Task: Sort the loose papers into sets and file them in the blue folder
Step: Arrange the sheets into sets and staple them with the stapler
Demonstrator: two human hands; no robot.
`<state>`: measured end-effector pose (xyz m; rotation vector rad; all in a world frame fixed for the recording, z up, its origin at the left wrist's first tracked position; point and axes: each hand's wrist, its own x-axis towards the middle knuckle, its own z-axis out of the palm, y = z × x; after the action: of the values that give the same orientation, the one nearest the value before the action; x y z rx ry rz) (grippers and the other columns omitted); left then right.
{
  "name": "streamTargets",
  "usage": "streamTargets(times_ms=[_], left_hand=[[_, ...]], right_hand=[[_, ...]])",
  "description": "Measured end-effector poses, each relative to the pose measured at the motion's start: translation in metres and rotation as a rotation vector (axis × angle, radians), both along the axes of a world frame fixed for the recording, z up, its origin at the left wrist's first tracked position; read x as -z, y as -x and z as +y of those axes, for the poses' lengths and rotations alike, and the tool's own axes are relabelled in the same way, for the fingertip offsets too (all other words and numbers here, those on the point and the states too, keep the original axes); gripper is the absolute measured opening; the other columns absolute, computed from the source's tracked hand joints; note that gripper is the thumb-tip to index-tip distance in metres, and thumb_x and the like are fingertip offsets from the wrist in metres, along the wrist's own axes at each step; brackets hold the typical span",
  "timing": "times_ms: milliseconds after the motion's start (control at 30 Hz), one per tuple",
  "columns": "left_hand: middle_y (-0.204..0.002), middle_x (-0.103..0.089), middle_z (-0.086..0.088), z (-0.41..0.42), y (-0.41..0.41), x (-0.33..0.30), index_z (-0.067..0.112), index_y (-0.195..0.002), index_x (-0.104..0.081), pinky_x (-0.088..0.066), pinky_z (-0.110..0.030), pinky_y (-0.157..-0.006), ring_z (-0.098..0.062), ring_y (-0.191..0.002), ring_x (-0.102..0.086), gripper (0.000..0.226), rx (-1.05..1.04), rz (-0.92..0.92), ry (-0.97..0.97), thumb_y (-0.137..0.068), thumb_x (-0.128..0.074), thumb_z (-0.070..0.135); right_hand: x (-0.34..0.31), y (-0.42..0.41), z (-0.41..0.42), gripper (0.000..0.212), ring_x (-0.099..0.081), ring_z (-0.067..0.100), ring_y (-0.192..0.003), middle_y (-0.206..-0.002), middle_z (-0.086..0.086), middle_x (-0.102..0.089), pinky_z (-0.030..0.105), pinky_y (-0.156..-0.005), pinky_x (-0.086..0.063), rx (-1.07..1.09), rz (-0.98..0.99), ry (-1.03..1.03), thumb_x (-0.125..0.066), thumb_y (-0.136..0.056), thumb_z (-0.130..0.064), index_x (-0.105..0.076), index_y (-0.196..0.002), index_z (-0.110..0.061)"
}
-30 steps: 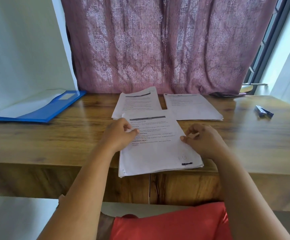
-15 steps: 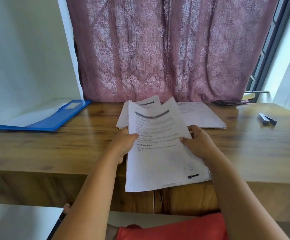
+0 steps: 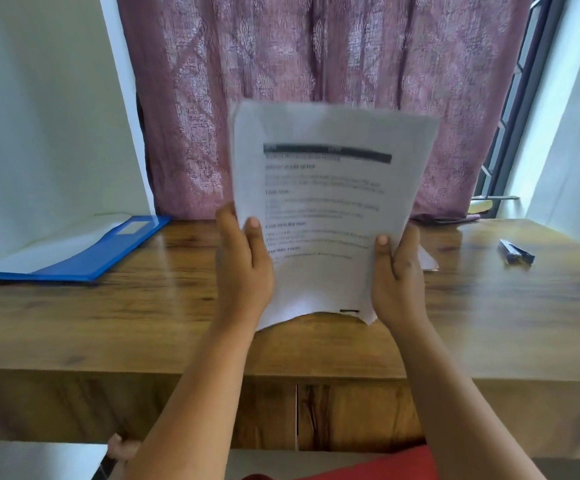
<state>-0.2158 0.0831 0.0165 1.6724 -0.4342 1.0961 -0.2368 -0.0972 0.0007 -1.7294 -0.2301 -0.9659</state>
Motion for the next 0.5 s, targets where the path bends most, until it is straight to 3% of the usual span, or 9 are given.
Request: streamTargets(times_ms=[67, 133, 300, 367, 433, 500], left_hand=[[-0.104, -0.05, 0.029, 0.0, -0.003, 0.017, 0.014, -0.115, -0.041, -0.048, -0.008, -0.071, 0.018, -0.091, -0.055, 0.013, -0.01, 0.048, 0.034, -0.105, -0.033, 0.017], [-0.097, -0.052, 0.023, 0.0, -0.006, 0.026, 0.007, -0.11, -0.043, -0.043, -0.004, -0.066, 0.018, -0.085, -0.055, 0.013, -0.018, 0.099, 0.079, -0.105, -0.033, 0.013], [-0.093, -0.053, 0.024, -0.002, -0.006, 0.025, 0.017, -0.106, -0.044, -0.042, -0.008, -0.067, 0.013, -0.083, -0.054, 0.013, -0.026, 0.1, 0.083, -0.106, -0.032, 0.014], [-0.093, -0.053, 0.024, -0.002, -0.006, 0.024, 0.02, -0.104, -0.043, -0.044, -0.012, -0.068, 0.012, -0.082, -0.054, 0.013, -0.035, 0.097, 0.072, -0.106, -0.031, 0.014], [-0.092, -0.052, 0.025, -0.001, -0.007, 0.029, 0.018, -0.103, -0.04, -0.046, -0.015, -0.065, 0.014, -0.081, -0.054, 0.01, -0.036, 0.16, 0.037, -0.106, -0.031, 0.016], [-0.092, -0.05, 0.025, 0.0, -0.01, 0.035, 0.012, -0.103, -0.038, -0.046, -0.016, -0.06, 0.017, -0.079, -0.054, 0.009, -0.027, 0.233, -0.012, -0.106, -0.03, 0.017]], right_hand=[[0.012, -0.004, -0.004, 0.007, -0.056, -0.015, -0.079, -0.096, -0.018, -0.055, 0.009, -0.058, -0.045, 0.017, 0.05, -0.007, -0.033, -0.105, -0.022, -0.037, -0.111, -0.02], [0.014, -0.007, -0.005, 0.009, -0.055, -0.015, -0.076, -0.093, -0.017, -0.056, 0.008, -0.057, -0.043, 0.025, 0.088, -0.01, -0.033, -0.105, -0.018, -0.04, -0.109, -0.019], [0.004, -0.009, -0.001, 0.014, -0.055, -0.01, -0.075, -0.089, -0.016, -0.057, 0.022, -0.063, -0.046, 0.022, 0.103, 0.001, -0.032, -0.105, -0.015, -0.046, -0.105, -0.018], [0.005, -0.009, 0.0, 0.015, -0.055, -0.009, -0.073, -0.089, -0.015, -0.057, 0.021, -0.062, -0.047, 0.032, 0.086, 0.009, -0.032, -0.105, -0.015, -0.046, -0.105, -0.015], [0.009, -0.009, -0.001, 0.015, -0.056, -0.007, -0.074, -0.089, -0.015, -0.057, 0.017, -0.058, -0.045, 0.039, 0.124, 0.026, -0.032, -0.105, -0.016, -0.046, -0.104, -0.011], [0.016, -0.009, -0.003, 0.016, -0.056, 0.001, -0.072, -0.088, -0.014, -0.058, 0.023, -0.057, -0.044, 0.048, 0.217, 0.067, -0.032, -0.105, -0.017, -0.044, -0.106, -0.007]])
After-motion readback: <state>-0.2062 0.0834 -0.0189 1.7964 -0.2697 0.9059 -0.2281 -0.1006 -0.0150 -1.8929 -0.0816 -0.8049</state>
